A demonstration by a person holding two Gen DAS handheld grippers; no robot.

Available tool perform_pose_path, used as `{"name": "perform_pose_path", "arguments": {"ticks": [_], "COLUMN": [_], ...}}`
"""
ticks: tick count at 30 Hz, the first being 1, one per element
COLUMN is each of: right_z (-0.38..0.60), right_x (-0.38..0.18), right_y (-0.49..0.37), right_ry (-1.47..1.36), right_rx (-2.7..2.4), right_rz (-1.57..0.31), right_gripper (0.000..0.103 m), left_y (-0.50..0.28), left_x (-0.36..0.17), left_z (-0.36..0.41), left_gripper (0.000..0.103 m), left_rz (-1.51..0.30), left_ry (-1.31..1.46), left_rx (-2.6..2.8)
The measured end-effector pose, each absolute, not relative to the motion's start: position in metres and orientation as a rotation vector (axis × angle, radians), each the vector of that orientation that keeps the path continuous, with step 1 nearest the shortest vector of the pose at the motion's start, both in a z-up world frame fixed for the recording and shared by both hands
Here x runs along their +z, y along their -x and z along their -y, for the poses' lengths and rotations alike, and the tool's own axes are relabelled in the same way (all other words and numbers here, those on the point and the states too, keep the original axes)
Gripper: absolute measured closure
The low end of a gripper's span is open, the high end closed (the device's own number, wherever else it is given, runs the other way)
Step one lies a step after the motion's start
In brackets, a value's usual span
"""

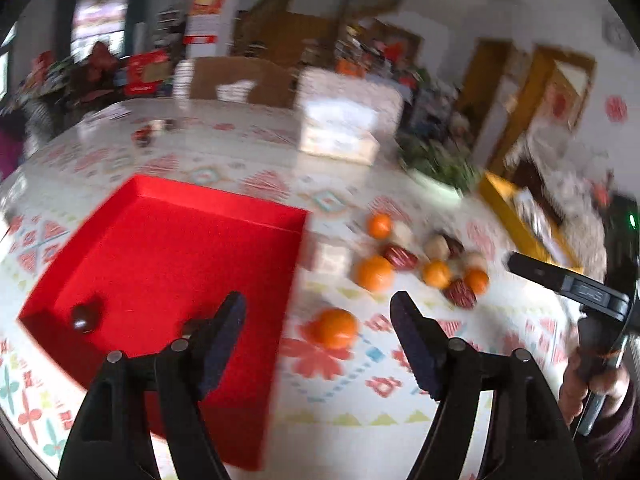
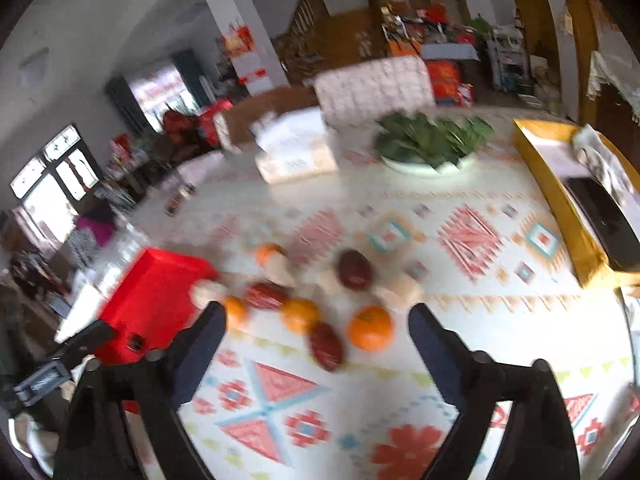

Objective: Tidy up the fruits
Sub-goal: 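Grasp an orange with the left tool while the right tool grasps a red date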

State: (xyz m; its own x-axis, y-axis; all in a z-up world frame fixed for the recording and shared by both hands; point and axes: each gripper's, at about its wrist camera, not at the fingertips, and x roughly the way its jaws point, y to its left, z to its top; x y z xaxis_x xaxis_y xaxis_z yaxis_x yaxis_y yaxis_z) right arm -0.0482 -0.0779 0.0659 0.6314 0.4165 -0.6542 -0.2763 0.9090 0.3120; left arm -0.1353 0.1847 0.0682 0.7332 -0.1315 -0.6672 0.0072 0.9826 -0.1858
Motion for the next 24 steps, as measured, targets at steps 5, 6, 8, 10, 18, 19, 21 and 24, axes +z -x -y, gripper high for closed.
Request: {"name": "perform_pose_path", "arguments": {"ticks": [5, 6, 8, 10, 18, 19, 21, 24], "right_z": [0.066, 0.063, 0.057, 0.056, 0.036, 0.036, 0.035, 0.033], "right_x": [0.035, 0.029, 0.024, 0.022, 0.020, 0.019, 0.017, 0.013], "right_y": [0.039, 0.041, 0.040, 0.043, 0.049, 0.050, 0.048, 0.041], "right_ry": [-0.108, -0.098, -0.081, -0.050, 0.025, 0.020, 0.019, 0.024], "right_rx": [0.424, 0.436, 0.442, 0.440, 0.466, 0.473, 0.470, 0.447], "right_rz": [-0.882, -0.895, -0.903, -0.886, -0.882, -0.886, -0.895, -0.910], "right_gripper": [0.038, 0.039, 0.039, 0.039, 0.039, 0.039, 0.039, 0.039], "left_y": [0.107, 0.104, 0.096, 0.091, 0.095, 0.094, 0.093, 0.093], "left_x": [0.043, 0.039, 0.030, 0.024, 0.011, 0.011, 0.011, 0.012], "left_z": [-0.133, -0.129, -0.127, -0.131, -0.130, -0.134, -0.138, -0.139], "left_gripper": [0.029, 0.029, 0.029, 0.029, 0.070, 0.070, 0.070, 0.069], "left_rz": [-0.824, -0.831, -0.854, -0.876, -0.901, -0.905, -0.908, -0.902], "left_ry": [-0.019, -0.045, -0.068, -0.053, -0.096, -0.068, -0.050, -0.046], "left_rx": [-0.096, -0.089, -0.063, -0.041, -0.047, -0.062, -0.062, -0.068]}}
